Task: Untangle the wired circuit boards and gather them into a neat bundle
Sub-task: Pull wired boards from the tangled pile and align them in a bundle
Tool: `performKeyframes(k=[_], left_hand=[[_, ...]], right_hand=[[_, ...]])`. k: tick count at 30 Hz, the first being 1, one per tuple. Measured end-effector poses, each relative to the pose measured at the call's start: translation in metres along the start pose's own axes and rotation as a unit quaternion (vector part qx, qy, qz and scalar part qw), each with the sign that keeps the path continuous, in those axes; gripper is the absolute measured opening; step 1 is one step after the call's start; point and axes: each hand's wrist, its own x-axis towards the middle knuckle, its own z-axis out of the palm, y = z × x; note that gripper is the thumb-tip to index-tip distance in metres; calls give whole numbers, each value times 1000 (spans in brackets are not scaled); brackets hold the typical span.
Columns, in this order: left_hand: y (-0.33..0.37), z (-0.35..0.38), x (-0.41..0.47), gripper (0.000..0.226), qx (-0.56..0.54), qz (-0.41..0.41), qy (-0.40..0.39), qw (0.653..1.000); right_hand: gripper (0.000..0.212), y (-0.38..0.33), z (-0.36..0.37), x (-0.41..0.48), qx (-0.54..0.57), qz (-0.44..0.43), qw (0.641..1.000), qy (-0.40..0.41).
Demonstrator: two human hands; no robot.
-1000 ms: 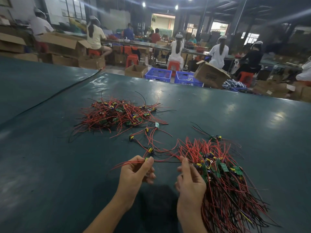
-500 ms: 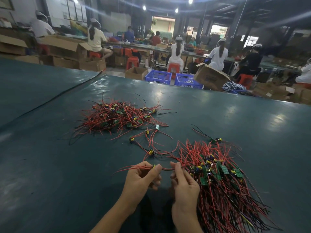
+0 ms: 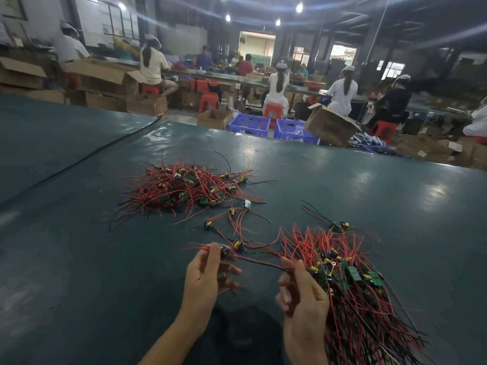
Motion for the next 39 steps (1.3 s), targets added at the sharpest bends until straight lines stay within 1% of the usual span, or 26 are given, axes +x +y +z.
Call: performKeyframes(k=[1, 3, 5, 7, 9, 12, 13, 16, 18, 20, 21, 22, 24, 26, 27, 29, 31, 32, 34, 35, 37, 39], left_hand=[[2, -1, 1, 41, -13, -5, -2, 1000], [6, -4, 2, 41, -35, -40, -7, 999], [9, -8, 3, 40, -64, -109, -31, 992], [11, -9, 2, 43, -76, -184, -91, 976], [7, -10, 0, 48, -43, -239, -158, 957], [0, -10, -2, 59, 31, -300, -239, 923], [-1, -10, -2, 61, 45, -310, -258, 914], [-3, -10, 0, 57, 49, -308, -282, 907], [-4, -10, -1, 53, 24, -314, -272, 910], [-2, -9, -4, 39, -47, -333, -248, 909], [-1, -7, -5, 25, -80, -330, -237, 910], [1, -5, -8, 13, -97, -316, -234, 914], [-4, -3, -11, 26, -86, -268, -224, 933], [-11, 3, -15, 26, -64, -215, -182, 957], [-14, 4, -16, 27, -65, -193, -169, 964], [-15, 8, -17, 21, -53, -158, -153, 974], [-15, 10, -16, 27, -5, -105, -130, 986], [-14, 9, -16, 29, 29, -66, -118, 990], [-12, 7, -15, 28, 109, 27, -109, 988], [-11, 6, -15, 28, 133, 61, -112, 983], [-9, 5, -14, 33, 149, 89, -111, 978], [-7, 6, -12, 32, 157, 89, -108, 978]], right_hand=[[42, 1, 0, 0, 13, 4, 1000, -10], [57, 2, -1, -1, 29, 19, 999, -17], [61, 2, -1, -2, 3, 40, 999, -23], [54, 5, 3, -5, -64, 62, 995, -41], [43, 7, 10, -10, -129, 76, 986, -79], [35, 9, 19, -19, -132, 110, 974, -144], [33, 8, 21, -21, -128, 119, 973, -152], [23, 6, 21, -22, -99, 136, 979, -118], [18, 4, 20, -20, -87, 126, 985, -79], [16, 4, 19, -17, -66, 106, 991, -39], [17, 5, 18, -15, -54, 96, 994, -19], [18, 5, 17, -14, -42, 88, 995, -2], [20, 6, 17, -13, -29, 77, 997, 9], [20, 8, 18, -13, -36, 74, 997, -2], [19, 9, 19, -14, -44, 72, 996, -11], [15, 10, 21, -15, -64, 69, 995, -35], [19, 12, 22, -16, -84, 59, 993, -53], [20, 12, 22, -16, -89, 53, 993, -57], [20, 13, 22, -14, -86, 52, 994, -50], [22, 13, 22, -12, -87, 52, 994, -44], [27, 10, 21, -9, -90, 55, 994, -18], [25, 5, 16, -1, -82, 59, 994, 29]])
